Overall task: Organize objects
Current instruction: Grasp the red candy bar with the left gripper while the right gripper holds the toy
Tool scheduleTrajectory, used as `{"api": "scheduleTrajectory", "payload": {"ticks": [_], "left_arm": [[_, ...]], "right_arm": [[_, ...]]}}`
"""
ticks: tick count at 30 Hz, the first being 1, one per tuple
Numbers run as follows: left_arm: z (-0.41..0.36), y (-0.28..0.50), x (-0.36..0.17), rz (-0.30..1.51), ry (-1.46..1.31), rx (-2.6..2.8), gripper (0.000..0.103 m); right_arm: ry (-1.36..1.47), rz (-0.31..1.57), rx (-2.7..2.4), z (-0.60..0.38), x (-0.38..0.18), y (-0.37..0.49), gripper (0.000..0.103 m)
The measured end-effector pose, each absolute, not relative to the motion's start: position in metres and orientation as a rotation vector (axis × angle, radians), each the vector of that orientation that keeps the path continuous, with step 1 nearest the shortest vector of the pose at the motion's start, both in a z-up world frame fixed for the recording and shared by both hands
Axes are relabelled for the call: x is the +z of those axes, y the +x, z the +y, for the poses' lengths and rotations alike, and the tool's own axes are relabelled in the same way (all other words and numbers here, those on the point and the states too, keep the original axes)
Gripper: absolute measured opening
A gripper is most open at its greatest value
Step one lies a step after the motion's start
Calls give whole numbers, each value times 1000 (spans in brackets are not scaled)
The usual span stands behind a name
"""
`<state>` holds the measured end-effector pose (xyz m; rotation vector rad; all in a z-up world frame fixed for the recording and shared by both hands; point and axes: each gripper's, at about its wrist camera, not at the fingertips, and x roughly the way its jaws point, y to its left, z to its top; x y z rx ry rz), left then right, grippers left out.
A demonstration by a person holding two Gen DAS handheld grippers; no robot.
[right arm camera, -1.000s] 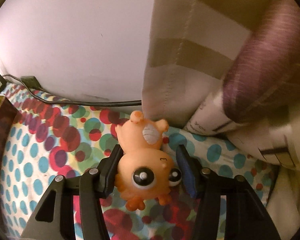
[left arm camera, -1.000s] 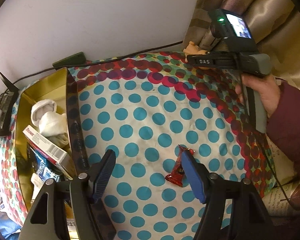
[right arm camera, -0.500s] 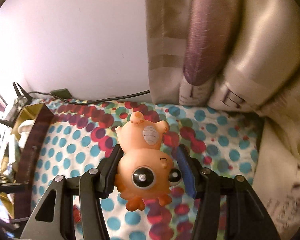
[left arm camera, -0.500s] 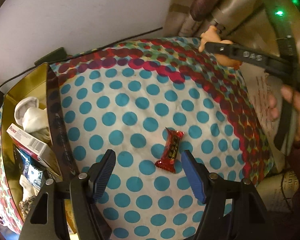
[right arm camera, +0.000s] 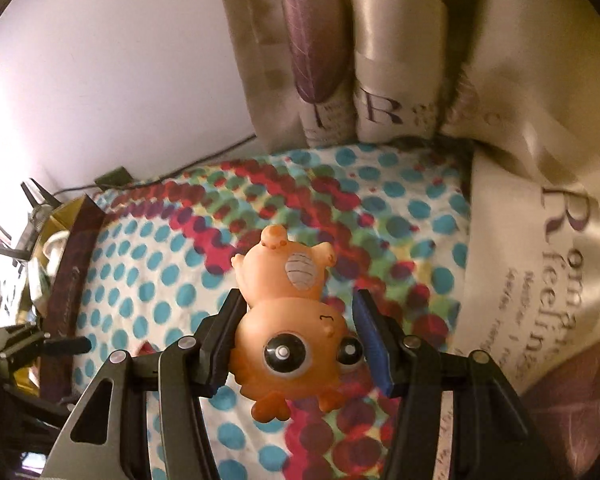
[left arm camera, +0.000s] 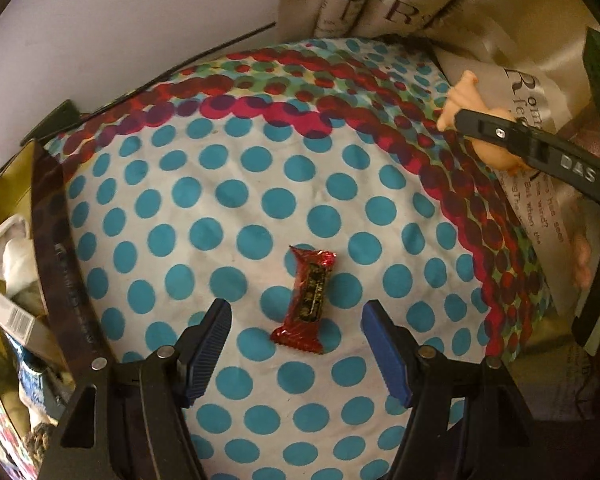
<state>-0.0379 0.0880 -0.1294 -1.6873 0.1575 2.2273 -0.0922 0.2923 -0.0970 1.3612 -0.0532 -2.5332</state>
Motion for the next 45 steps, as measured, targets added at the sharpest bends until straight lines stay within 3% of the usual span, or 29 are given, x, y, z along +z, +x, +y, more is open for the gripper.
{"api": "scheduleTrajectory", "payload": {"ticks": [14, 45], "left_arm": [[88, -45, -146, 165, -1726, 2184, 70], [95, -52, -159, 146, -1743, 2157, 69]], "right_arm": [[1467, -151, -2522, 317, -111, -37, 53], [1427, -217, -2484, 300, -108, -30, 53]]}}
